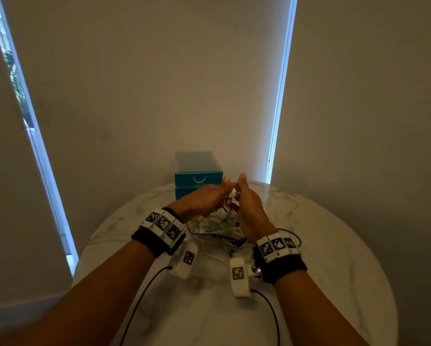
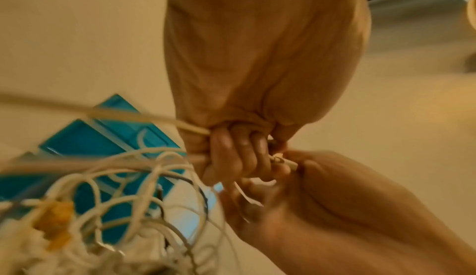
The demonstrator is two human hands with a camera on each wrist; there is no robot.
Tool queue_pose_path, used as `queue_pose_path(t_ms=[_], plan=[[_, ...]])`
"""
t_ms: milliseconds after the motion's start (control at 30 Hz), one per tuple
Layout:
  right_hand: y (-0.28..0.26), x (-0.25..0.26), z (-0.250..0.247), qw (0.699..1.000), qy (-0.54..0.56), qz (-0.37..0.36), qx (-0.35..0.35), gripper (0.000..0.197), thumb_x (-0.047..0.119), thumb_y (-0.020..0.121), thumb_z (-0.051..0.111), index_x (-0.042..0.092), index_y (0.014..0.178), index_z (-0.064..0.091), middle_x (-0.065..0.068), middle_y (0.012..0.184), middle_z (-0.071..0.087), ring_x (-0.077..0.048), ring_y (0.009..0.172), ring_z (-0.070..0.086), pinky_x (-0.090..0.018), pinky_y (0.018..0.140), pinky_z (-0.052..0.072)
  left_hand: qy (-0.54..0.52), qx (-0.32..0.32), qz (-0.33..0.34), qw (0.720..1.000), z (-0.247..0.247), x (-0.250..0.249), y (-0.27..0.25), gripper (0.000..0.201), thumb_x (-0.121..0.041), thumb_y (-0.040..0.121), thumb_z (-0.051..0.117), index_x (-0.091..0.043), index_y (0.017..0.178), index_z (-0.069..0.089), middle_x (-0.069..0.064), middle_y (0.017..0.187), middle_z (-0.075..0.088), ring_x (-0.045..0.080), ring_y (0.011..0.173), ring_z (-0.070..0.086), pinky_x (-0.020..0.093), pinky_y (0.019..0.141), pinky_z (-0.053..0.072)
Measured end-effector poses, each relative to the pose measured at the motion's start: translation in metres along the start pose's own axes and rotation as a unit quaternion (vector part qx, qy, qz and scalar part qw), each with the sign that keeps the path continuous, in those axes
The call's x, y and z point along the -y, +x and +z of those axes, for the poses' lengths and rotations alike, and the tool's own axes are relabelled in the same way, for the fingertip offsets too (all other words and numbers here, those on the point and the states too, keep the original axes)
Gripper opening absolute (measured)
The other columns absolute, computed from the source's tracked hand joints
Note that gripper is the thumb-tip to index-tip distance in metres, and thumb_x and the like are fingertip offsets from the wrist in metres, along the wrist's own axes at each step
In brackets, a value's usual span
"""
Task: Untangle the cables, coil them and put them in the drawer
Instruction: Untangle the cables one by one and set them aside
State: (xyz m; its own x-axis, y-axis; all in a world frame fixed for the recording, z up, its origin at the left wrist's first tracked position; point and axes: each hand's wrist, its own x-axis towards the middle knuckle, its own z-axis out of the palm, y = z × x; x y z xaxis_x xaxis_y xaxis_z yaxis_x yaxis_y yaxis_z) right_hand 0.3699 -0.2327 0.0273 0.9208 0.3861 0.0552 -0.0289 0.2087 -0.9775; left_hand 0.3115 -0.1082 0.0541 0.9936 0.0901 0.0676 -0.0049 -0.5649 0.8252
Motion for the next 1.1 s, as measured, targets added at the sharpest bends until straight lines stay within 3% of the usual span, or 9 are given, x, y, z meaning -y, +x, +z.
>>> queue_pose_path(t_ms=[100, 267, 367, 467, 600, 733, 867, 967, 1100], plan=[[0.0, -0.003, -0.016, 0.988, -0.131, -0.081, 0.033, 0.052, 0.063, 0.108, 0.038, 0.022, 0.113, 0.07, -0.002, 0.111, 0.076, -0.016, 0.101, 0.072, -0.034, 0.086, 0.057, -0.044, -0.096, -0.004, 0.994, -0.021, 0.018, 0.004, 0.057, -0.055, 0.113, 0.031, -0.019, 0.078, 0.059, -0.011, 0.055, 0.044, 0.003, 0.044, 0.032, 0.021, 0.045, 0.028], [0.005, -0.021, -0.038, 0.915, -0.366, -0.126, 0.117, 0.022, 0.04, 0.093, 0.08, 0.025, 0.106, 0.073, 0.008, 0.102, 0.075, -0.01, 0.095, 0.07, -0.025, 0.079, 0.051, -0.165, -0.172, -0.053, 0.97, -0.036, 0.043, 0.003, 0.053, -0.062, 0.11, 0.031, -0.025, 0.076, 0.047, -0.009, 0.059, 0.034, 0.007, 0.047, 0.025, 0.023, 0.043, 0.019], [0.014, -0.032, -0.037, 0.885, -0.447, -0.064, 0.114, 0.048, 0.037, 0.081, 0.091, 0.023, 0.119, 0.065, 0.007, 0.101, 0.067, -0.013, 0.095, 0.065, -0.023, 0.071, 0.048, -0.18, -0.144, -0.065, 0.971, -0.02, 0.048, 0.008, 0.053, -0.074, 0.102, 0.043, -0.03, 0.072, 0.043, -0.009, 0.061, 0.032, 0.008, 0.049, 0.025, 0.024, 0.045, 0.02], [0.023, -0.038, -0.044, 0.908, -0.409, -0.065, 0.062, 0.063, 0.034, 0.08, 0.093, 0.023, 0.131, 0.057, 0.006, 0.101, 0.064, -0.009, 0.09, 0.063, -0.022, 0.068, 0.047, -0.142, -0.146, -0.041, 0.978, -0.003, 0.05, 0.017, 0.05, -0.07, 0.096, 0.062, -0.028, 0.072, 0.05, -0.007, 0.061, 0.036, 0.008, 0.047, 0.033, 0.025, 0.048, 0.027], [0.036, -0.05, -0.058, 0.923, -0.373, -0.088, -0.013, 0.094, 0.039, 0.085, 0.088, 0.024, 0.162, 0.036, 0.001, 0.107, 0.067, -0.014, 0.099, 0.066, -0.034, 0.089, 0.056, -0.132, -0.157, -0.016, 0.979, 0.007, 0.05, 0.032, 0.042, -0.057, 0.1, 0.065, -0.024, 0.077, 0.055, -0.014, 0.053, 0.045, -0.001, 0.041, 0.039, 0.021, 0.047, 0.032], [0.045, -0.06, -0.073, 0.938, -0.324, -0.092, -0.086, 0.06, 0.042, 0.083, 0.09, 0.022, 0.128, 0.055, 0.003, 0.101, 0.068, -0.008, 0.088, 0.064, -0.023, 0.072, 0.05, -0.173, -0.151, -0.008, 0.973, 0.009, 0.065, 0.043, 0.039, -0.053, 0.099, 0.068, -0.014, 0.091, 0.07, -0.01, 0.053, 0.044, 0.008, 0.047, 0.037, 0.024, 0.046, 0.029], [0.053, -0.07, -0.079, 0.942, -0.287, -0.137, -0.106, 0.033, 0.037, 0.084, 0.09, 0.014, 0.095, 0.068, 0.003, 0.092, 0.072, -0.01, 0.084, 0.067, -0.024, 0.071, 0.048, -0.141, -0.142, -0.02, 0.98, 0.021, 0.082, 0.042, 0.035, -0.047, 0.099, 0.072, -0.012, 0.095, 0.071, -0.007, 0.062, 0.052, 0.005, 0.049, 0.041, 0.017, 0.044, 0.033], [0.052, -0.068, -0.077, 0.959, -0.242, -0.135, -0.053, 0.024, 0.029, 0.087, 0.087, 0.012, 0.092, 0.071, -0.002, 0.088, 0.078, -0.012, 0.078, 0.075, -0.026, 0.071, 0.059, -0.127, -0.146, -0.011, 0.981, 0.02, 0.091, 0.041, 0.03, -0.038, 0.097, 0.077, -0.016, 0.087, 0.059, -0.005, 0.066, 0.052, 0.006, 0.053, 0.043, 0.014, 0.045, 0.035], [0.044, -0.064, -0.078, 0.958, -0.253, -0.13, 0.035, 0.026, 0.003, 0.084, 0.081, 0.019, 0.104, 0.076, -0.001, 0.114, 0.074, -0.011, 0.105, 0.072, -0.022, 0.083, 0.057, -0.164, -0.155, 0.011, 0.974, 0.015, 0.093, 0.036, 0.022, -0.026, 0.097, 0.078, -0.016, 0.09, 0.06, -0.006, 0.082, 0.069, -0.01, 0.055, 0.058, 0.006, 0.047, 0.039]])
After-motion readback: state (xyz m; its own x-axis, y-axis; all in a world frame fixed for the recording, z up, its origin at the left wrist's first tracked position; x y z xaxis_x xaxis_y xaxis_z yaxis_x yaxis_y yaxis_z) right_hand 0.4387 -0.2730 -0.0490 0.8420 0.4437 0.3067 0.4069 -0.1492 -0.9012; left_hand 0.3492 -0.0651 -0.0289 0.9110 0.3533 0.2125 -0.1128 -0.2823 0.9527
